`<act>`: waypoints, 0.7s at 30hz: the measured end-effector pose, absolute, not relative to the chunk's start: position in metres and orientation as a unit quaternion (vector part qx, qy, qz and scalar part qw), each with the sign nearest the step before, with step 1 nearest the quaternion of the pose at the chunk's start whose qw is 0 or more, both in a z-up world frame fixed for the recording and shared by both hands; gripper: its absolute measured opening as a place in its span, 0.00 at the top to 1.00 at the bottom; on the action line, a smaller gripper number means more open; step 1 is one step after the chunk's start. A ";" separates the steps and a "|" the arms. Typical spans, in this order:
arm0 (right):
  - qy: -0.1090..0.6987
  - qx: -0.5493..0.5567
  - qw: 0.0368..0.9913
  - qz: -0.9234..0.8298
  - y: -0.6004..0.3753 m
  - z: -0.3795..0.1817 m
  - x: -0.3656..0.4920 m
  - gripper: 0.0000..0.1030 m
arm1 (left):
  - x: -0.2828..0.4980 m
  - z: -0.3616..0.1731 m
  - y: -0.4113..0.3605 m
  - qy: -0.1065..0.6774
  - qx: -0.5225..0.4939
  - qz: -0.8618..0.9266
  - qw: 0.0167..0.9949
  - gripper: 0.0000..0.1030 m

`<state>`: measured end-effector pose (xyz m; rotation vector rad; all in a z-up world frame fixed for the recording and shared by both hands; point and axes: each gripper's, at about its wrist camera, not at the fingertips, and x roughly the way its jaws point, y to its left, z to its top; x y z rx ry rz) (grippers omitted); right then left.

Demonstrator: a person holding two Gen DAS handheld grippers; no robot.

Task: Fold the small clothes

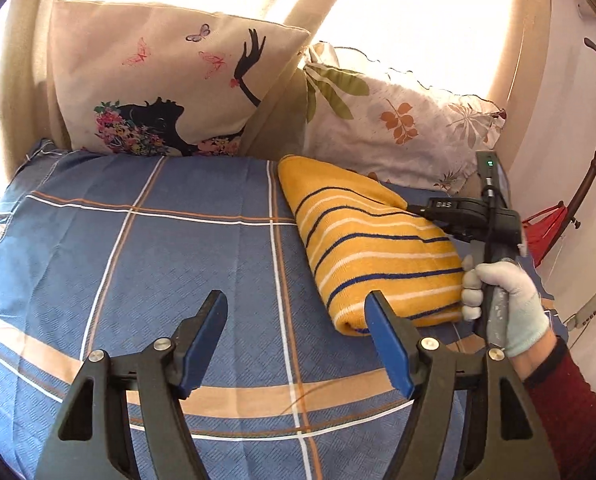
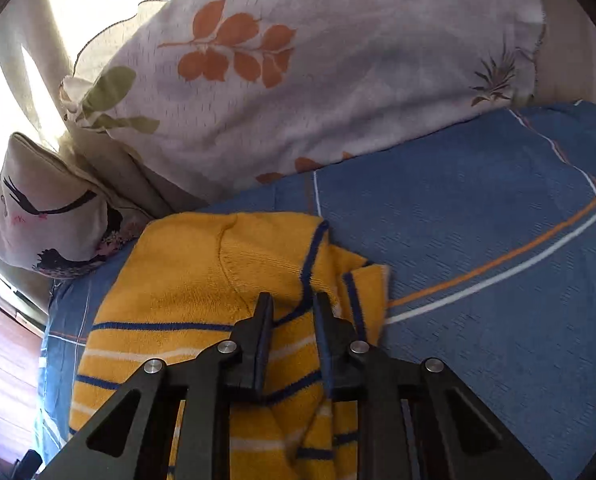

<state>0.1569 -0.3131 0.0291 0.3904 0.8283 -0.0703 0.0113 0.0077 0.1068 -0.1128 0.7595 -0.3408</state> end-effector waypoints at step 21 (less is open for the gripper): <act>0.367 0.078 0.925 0.068 -0.201 0.024 0.103 0.59 | -0.028 0.112 0.057 0.342 -0.097 -0.133 0.925 0.23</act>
